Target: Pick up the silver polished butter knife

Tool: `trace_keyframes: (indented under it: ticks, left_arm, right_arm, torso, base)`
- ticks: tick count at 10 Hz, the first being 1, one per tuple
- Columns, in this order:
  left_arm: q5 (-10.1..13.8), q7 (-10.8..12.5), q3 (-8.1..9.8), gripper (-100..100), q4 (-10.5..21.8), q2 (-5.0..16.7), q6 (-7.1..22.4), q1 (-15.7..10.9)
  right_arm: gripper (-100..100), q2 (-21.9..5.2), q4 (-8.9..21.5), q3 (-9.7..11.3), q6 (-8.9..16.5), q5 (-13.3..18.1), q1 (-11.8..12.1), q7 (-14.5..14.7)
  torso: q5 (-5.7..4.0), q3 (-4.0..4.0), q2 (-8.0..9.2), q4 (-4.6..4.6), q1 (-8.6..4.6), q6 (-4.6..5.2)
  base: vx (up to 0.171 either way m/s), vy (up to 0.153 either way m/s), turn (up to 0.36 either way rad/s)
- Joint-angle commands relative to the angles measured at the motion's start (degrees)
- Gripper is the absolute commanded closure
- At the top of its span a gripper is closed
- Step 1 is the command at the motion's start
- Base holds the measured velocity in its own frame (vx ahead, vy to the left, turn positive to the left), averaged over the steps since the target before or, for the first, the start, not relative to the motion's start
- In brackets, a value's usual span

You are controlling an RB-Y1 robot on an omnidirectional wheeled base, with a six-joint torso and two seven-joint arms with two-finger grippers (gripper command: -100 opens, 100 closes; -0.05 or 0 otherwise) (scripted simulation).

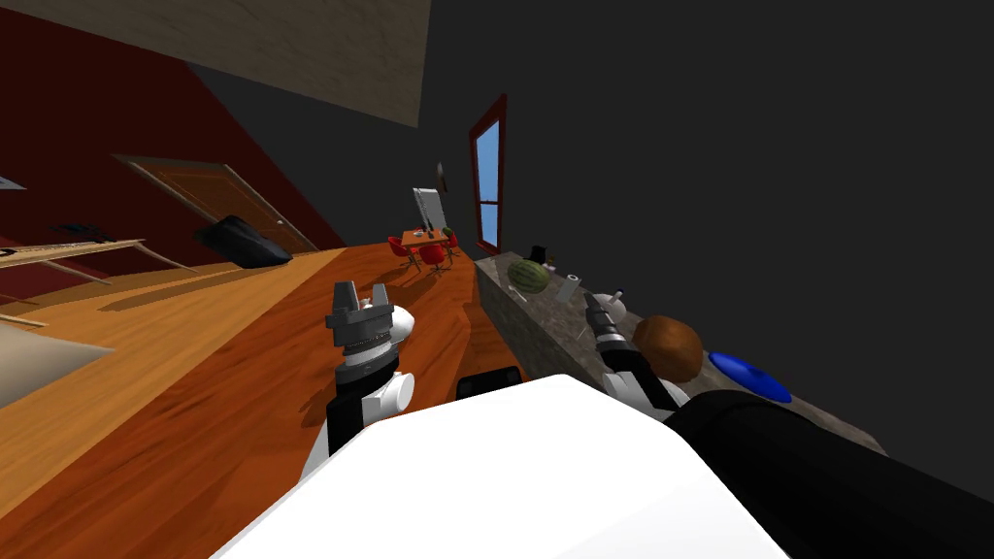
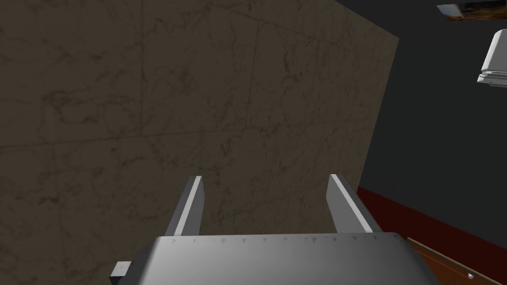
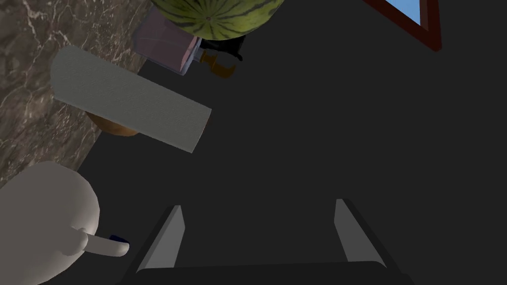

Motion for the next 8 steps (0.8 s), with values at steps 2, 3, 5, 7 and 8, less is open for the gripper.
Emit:
trace_keyframes:
  ticks: [2,3,5,7,8]
  left_arm:
    - [0.0,0.0,0.00,0,0.0,0.0,0.0,0.0]
    - [0.0,0.0,0.00,0,0.0,0.0,0.0,0.0]
    - [0.0,0.0,0.00,0,0.0,0.0,0.0,0.0]
    - [0.0,0.0,0.00,0,0.0,0.0,0.0,0.0]
    - [0.0,0.0,0.01,0,0.0,0.0,0.0,0.0]
  right_arm:
    - [-100,0.0,0.7,-1.5,4.7,-0.2,1.0,1.5]
    - [-100,0.0,0.7,-1.5,6.7,-0.2,1.0,1.5]
    - [-100,-0.3,0.9,-2.6,10.4,-0.5,1.8,2.4]
    - [-100,-0.6,1.1,-3.7,13.9,-0.8,2.5,3.4]
    - [-100,-0.6,1.1,-3.7,14.6,-0.8,2.5,3.4]
  torso:
    - [-0.01,-0.01,-0.01,0.00,0.00,0.02]
    - [0.00,-0.01,-0.02,0.00,0.00,0.00]
    - [-0.01,-0.02,-0.03,-0.01,-0.01,0.00]
    - [-0.01,-0.01,-0.01,0.00,-0.03,0.01]
    - [-0.02,-0.01,-0.02,0.00,-0.03,0.02]
  base:
    - [0.014,-0.006,0.139]
    - [0.016,-0.008,0.108]
    - [0.019,-0.009,0.141]
    - [0.015,-0.014,0.133]
    - [0.010,-0.007,0.008]
